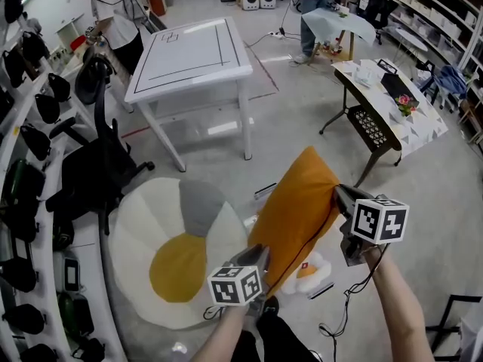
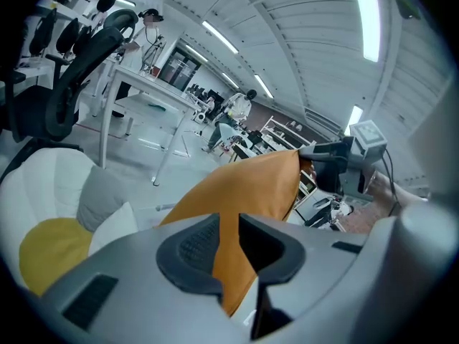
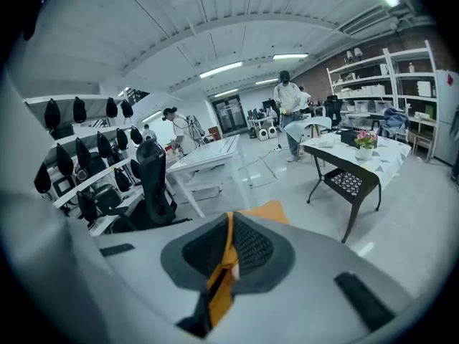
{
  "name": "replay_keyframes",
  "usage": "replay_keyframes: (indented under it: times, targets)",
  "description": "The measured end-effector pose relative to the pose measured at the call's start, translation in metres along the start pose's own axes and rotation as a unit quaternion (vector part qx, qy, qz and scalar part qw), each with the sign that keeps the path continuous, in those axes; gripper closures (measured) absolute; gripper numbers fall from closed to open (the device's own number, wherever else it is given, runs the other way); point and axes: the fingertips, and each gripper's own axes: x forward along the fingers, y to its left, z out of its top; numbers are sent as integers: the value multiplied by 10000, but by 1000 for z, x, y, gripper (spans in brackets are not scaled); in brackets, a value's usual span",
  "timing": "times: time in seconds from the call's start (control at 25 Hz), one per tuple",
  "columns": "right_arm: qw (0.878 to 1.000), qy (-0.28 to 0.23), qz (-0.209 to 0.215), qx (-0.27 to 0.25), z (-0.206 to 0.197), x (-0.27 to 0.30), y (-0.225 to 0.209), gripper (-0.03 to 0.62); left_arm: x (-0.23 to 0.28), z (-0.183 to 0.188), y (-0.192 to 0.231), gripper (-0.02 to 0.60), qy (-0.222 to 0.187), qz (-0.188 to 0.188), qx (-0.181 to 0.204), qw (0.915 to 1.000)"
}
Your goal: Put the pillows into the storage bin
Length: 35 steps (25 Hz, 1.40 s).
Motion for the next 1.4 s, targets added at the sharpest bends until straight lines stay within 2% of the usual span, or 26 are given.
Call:
replay_keyframes:
  times: [0.24, 0.4, 0.6, 0.76, 0.88, 1.0, 1.24, 1.32, 1.4]
  targets:
    - [9991, -58, 163, -375, 30, -6, 6, 577, 7, 12, -6, 501, -83, -24, 26, 10000]
    - [9966, 108, 207, -785, 26, 0, 11, 577, 10, 13, -6, 501, -101, -18, -9, 9999]
    - [9927, 723, 118, -958, -37, 36, 2, 577, 16, 1, 1, 502, 7, 55, -92, 9999]
    - [9858, 1365, -400, -894, -119, 74, -35, 577, 16, -13, 19, 502, 140, 217, -208, 9994]
    - [9766, 1863, -803, -709, -179, 87, -73, 579, 16, -23, 30, 502, 222, 301, -279, 9989]
    - [9681, 2167, -1036, -712, -208, 82, -95, 580, 20, -28, 40, 502, 284, 372, -335, 9983]
    - [9393, 2894, -1146, -1445, -259, 59, -107, 579, 35, -38, 34, 502, 450, 240, -404, 9979]
    - [9239, 3121, -1432, -1689, -276, 50, -121, 579, 39, -41, 28, 502, 517, 168, -356, 9979]
    - [9120, 3280, -1783, -1702, -291, 38, -137, 577, 43, -43, 24, 502, 575, 114, -306, 9978]
